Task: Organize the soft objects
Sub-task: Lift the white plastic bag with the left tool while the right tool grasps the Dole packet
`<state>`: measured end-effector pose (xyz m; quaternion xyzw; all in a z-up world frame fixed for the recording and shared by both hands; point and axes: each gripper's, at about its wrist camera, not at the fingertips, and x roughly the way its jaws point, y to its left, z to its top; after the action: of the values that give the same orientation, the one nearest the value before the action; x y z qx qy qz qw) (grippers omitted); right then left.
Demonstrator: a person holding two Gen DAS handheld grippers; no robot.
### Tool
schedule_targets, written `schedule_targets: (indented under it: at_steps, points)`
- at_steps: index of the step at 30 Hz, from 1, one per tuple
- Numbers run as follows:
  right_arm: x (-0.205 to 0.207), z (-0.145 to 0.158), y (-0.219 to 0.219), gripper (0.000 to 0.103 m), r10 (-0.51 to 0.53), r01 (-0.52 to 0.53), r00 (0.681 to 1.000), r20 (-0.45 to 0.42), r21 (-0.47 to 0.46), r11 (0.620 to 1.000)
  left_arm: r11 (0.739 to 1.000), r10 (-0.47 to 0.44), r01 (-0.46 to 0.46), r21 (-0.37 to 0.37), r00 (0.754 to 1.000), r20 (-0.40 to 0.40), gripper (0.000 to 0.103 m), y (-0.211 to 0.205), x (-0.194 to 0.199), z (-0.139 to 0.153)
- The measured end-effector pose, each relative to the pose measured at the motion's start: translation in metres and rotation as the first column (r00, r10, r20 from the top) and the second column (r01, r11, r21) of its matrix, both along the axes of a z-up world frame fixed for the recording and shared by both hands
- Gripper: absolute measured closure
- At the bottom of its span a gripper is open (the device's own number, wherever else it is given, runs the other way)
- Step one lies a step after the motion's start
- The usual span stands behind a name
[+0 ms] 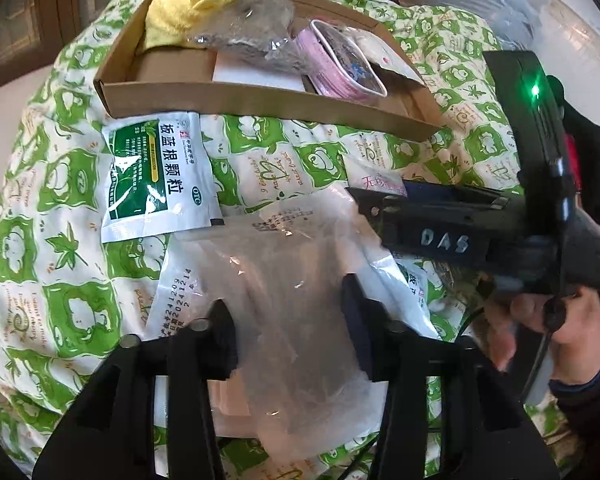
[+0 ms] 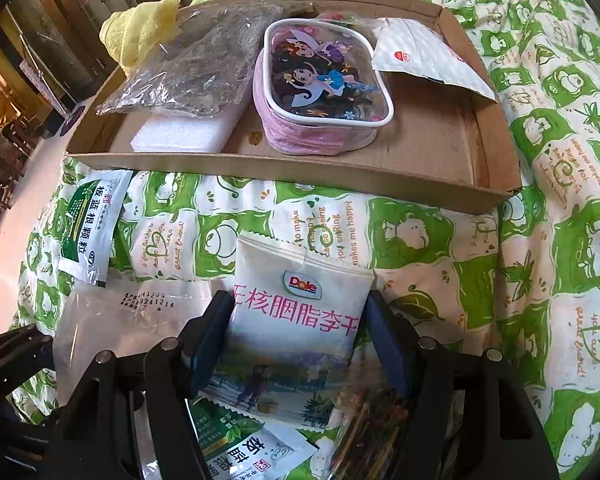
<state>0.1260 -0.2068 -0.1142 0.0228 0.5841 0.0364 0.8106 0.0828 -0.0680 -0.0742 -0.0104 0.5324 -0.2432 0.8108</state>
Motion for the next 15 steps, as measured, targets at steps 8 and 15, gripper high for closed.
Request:
schedule_targets:
  at_steps: [8,15]
  points:
    - [-0.003,0.009,-0.016,0.045,-0.029,0.030,1.000,-0.010,0.049,0.998,0.999,0.028,-0.025,-0.031,0.995,0.098,0.086,0.010,-0.011,0.021]
    - [-0.006,0.025,-0.024,0.046,-0.035,0.032,0.998,0.042,0.064,0.997,0.989,0.106,-0.091,-0.114,0.986,0.128,0.086,0.030,-0.013,0.038]
